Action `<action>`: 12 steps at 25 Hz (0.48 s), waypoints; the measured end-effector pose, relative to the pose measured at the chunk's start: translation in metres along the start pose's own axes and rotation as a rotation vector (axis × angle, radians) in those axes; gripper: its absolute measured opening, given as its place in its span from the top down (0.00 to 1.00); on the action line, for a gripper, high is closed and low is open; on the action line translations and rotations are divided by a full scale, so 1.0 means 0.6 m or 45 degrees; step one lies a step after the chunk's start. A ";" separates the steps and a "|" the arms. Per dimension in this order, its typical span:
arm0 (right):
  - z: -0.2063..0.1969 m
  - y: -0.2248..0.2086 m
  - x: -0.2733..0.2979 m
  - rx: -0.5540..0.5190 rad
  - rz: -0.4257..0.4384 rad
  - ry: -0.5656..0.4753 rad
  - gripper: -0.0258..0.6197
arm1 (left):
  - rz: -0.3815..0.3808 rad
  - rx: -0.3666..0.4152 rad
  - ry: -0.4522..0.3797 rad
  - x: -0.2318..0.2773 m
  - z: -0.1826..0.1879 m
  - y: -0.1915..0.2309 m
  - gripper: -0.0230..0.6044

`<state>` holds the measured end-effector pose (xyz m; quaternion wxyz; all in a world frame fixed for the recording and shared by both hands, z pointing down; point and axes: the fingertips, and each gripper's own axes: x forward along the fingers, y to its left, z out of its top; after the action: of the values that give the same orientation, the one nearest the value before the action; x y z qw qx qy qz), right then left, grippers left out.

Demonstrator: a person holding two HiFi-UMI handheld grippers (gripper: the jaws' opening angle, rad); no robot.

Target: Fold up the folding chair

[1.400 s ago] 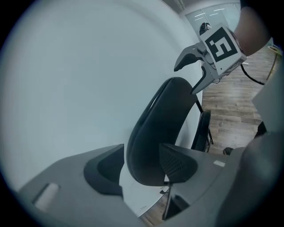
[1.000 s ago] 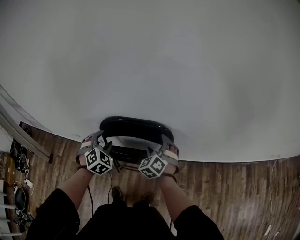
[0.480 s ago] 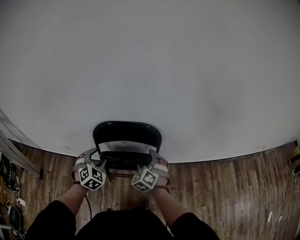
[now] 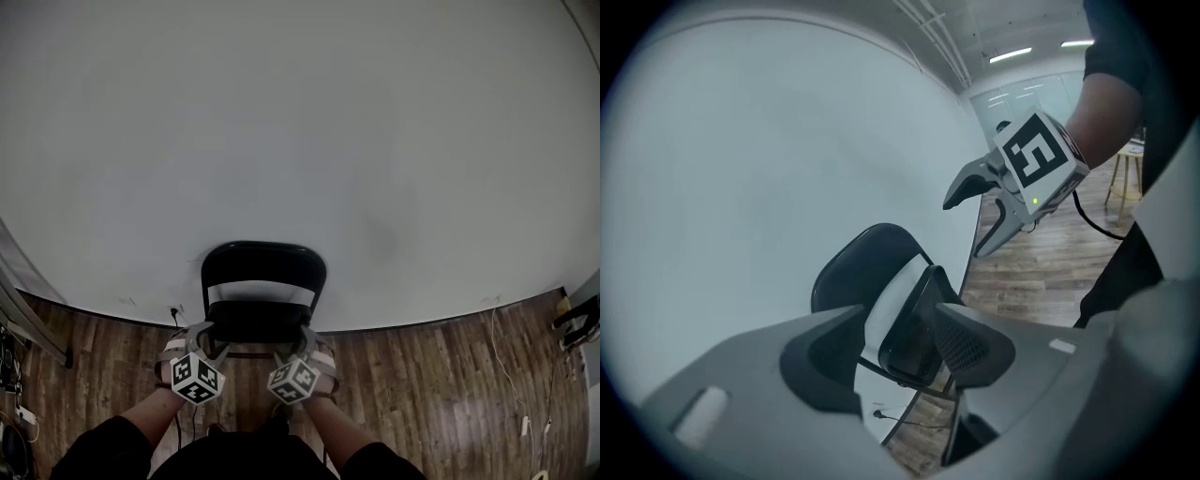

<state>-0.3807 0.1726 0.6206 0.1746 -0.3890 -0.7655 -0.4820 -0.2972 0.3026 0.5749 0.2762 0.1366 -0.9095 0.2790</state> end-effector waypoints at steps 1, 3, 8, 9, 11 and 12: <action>0.002 0.010 -0.014 0.005 0.010 -0.005 0.32 | -0.013 -0.020 -0.028 -0.010 0.004 -0.010 0.58; 0.011 0.025 -0.044 0.035 0.041 -0.034 0.32 | -0.036 -0.078 -0.091 -0.028 0.020 -0.027 0.58; 0.022 0.068 -0.120 0.094 0.147 -0.141 0.32 | -0.096 -0.190 -0.227 -0.078 0.063 -0.089 0.59; 0.024 0.073 -0.131 0.093 0.162 -0.165 0.32 | -0.101 -0.190 -0.239 -0.086 0.070 -0.099 0.59; 0.026 0.078 -0.150 0.107 0.195 -0.221 0.32 | -0.102 -0.194 -0.256 -0.100 0.084 -0.115 0.59; 0.026 0.080 -0.160 0.119 0.215 -0.248 0.32 | -0.098 -0.203 -0.261 -0.107 0.091 -0.122 0.59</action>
<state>-0.2811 0.1564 0.5805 0.1572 -0.4883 -0.7650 -0.3895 -0.2390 0.2180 0.5319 0.2022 0.1771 -0.9463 0.1797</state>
